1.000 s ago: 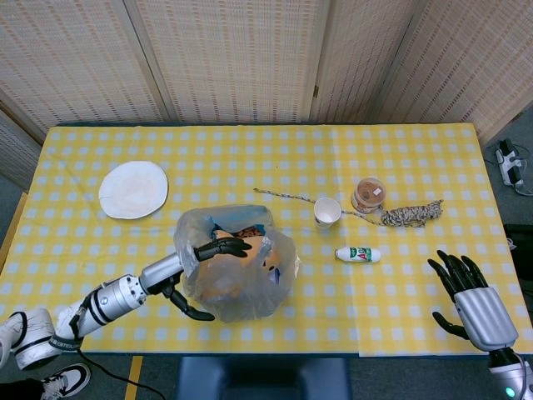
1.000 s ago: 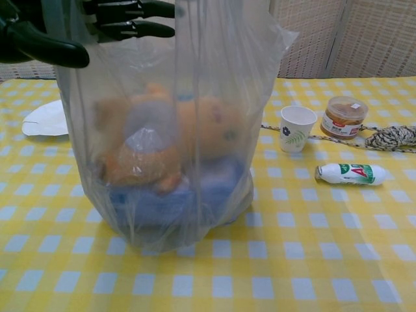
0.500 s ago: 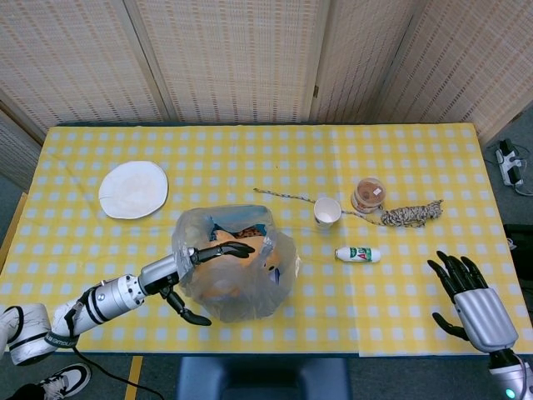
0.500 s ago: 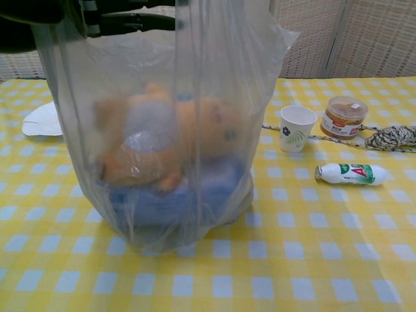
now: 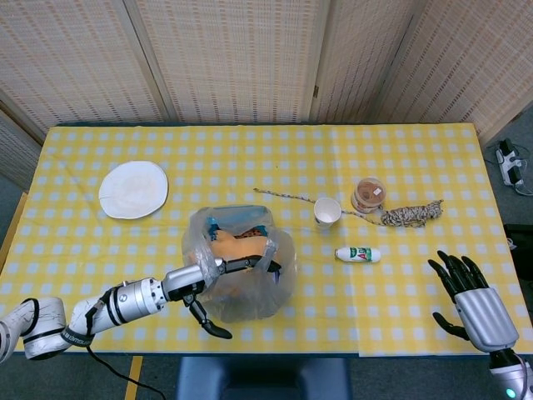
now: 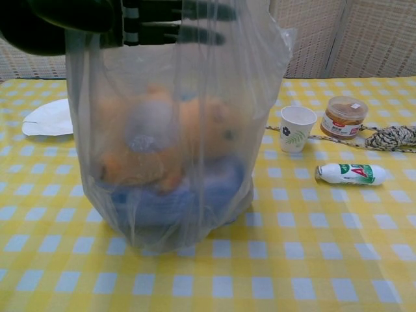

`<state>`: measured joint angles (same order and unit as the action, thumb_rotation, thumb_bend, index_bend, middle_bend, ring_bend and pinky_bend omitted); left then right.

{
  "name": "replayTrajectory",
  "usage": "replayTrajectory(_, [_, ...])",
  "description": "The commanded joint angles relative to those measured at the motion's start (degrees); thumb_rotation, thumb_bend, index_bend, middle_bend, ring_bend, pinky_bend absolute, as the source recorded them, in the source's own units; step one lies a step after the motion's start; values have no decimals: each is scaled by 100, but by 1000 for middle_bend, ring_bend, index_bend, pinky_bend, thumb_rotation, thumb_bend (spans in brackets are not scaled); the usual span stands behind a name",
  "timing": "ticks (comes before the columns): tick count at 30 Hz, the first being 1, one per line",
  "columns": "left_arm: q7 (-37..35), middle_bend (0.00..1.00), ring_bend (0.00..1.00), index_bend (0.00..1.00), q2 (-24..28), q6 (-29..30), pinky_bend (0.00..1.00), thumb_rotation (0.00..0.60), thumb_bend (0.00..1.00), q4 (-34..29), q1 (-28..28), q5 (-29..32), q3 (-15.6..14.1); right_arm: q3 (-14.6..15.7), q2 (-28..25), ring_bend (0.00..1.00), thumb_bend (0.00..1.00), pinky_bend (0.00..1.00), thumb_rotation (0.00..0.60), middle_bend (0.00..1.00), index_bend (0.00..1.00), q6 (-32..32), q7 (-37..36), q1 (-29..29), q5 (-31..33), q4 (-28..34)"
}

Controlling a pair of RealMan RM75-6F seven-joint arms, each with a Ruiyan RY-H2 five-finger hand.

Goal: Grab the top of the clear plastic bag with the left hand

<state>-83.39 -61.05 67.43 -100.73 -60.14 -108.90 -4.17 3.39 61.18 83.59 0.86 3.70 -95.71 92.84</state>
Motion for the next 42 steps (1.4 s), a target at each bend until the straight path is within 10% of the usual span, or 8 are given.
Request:
replayTrajectory(1, [-41,110,0,146,21,-129,0,600,110,-88,-134,41,63,8,0,0,275,0,600,0,0,-12,6,5,-7,3])
replayTrajectory(25, [-1771,102,0,109,-209,-231,27,600,114,-143,-737,231,184,30,-89,0,276,0,600,0,0,-61,-186,40,-9,9])
replayTrajectory(42, [-2505,99,31,141,-348,-156,244,600,112,-275,-881,435,155,32,-108,0,274,0,600,0,0,-13,-236,20,-19,-12])
